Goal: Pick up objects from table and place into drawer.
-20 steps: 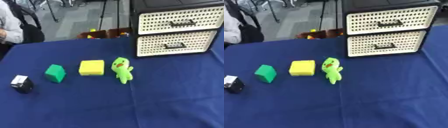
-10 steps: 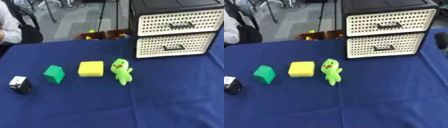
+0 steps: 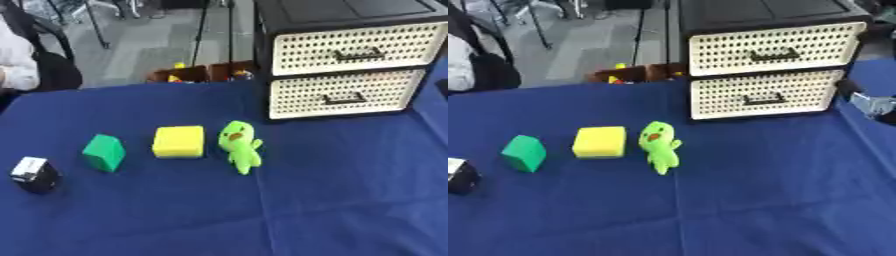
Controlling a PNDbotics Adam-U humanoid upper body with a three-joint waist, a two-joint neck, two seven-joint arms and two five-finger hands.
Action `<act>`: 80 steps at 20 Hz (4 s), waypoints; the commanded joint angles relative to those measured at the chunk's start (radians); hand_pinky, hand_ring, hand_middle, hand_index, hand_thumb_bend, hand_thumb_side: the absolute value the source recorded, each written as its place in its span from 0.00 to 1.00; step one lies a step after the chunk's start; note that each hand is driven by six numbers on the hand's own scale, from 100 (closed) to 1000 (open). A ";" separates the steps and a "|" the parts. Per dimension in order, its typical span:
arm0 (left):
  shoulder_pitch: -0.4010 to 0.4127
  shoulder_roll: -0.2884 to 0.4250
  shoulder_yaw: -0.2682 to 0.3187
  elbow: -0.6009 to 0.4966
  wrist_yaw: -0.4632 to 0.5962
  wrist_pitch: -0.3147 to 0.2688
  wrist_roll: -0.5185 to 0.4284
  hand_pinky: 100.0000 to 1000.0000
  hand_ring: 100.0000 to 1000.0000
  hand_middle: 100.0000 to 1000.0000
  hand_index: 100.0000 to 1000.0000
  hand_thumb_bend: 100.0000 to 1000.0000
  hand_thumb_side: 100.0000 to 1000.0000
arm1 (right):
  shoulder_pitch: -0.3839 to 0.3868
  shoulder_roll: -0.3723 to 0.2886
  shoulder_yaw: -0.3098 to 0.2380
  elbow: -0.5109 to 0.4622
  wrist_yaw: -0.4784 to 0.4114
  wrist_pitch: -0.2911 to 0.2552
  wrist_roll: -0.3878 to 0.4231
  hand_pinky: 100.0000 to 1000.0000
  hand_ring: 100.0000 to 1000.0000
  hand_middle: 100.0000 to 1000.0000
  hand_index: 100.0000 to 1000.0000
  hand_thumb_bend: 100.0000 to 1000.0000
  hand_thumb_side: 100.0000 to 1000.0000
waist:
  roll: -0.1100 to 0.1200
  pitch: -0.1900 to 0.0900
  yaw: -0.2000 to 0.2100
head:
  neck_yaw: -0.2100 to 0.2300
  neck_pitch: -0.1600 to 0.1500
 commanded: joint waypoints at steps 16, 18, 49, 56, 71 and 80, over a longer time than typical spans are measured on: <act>-0.028 0.020 -0.013 -0.013 0.020 0.005 -0.022 0.43 0.52 0.63 0.85 0.18 0.85 | -0.163 0.002 0.141 -0.025 -0.059 0.251 0.301 0.00 0.12 0.00 0.82 0.12 0.44 | -0.018 -0.007 0.038 | -0.048 -0.032; -0.030 0.019 -0.014 -0.013 0.022 0.008 -0.024 0.43 0.52 0.63 0.85 0.18 0.85 | -0.181 0.013 0.150 -0.018 -0.053 0.247 0.335 0.00 0.12 0.00 0.83 0.21 0.48 | -0.018 -0.006 0.041 | -0.052 -0.033; -0.043 0.002 -0.017 -0.013 0.030 0.017 -0.031 0.41 0.51 0.62 0.85 0.15 0.85 | -0.410 0.197 0.130 0.237 0.092 0.190 0.850 0.00 0.13 0.00 0.85 0.34 0.51 | -0.024 0.055 0.091 | -0.103 -0.087; -0.043 0.001 -0.016 -0.013 0.030 0.018 -0.028 0.41 0.50 0.62 0.85 0.15 0.85 | -0.425 0.219 0.119 0.289 0.104 0.196 0.863 0.00 0.13 0.00 0.86 0.34 0.51 | -0.023 0.063 0.103 | -0.113 -0.099; -0.045 -0.007 -0.017 -0.013 0.032 0.021 -0.030 0.41 0.50 0.61 0.85 0.13 0.85 | -0.442 0.259 0.113 0.404 0.156 0.196 0.865 0.00 0.12 0.00 0.88 0.32 0.47 | -0.015 0.085 0.126 | -0.133 -0.120; -0.046 -0.009 -0.017 -0.013 0.034 0.022 -0.031 0.41 0.50 0.61 0.85 0.13 0.85 | -0.442 0.267 0.115 0.423 0.195 0.206 0.890 0.00 0.12 0.00 0.84 0.30 0.48 | -0.014 0.087 0.125 | -0.129 -0.114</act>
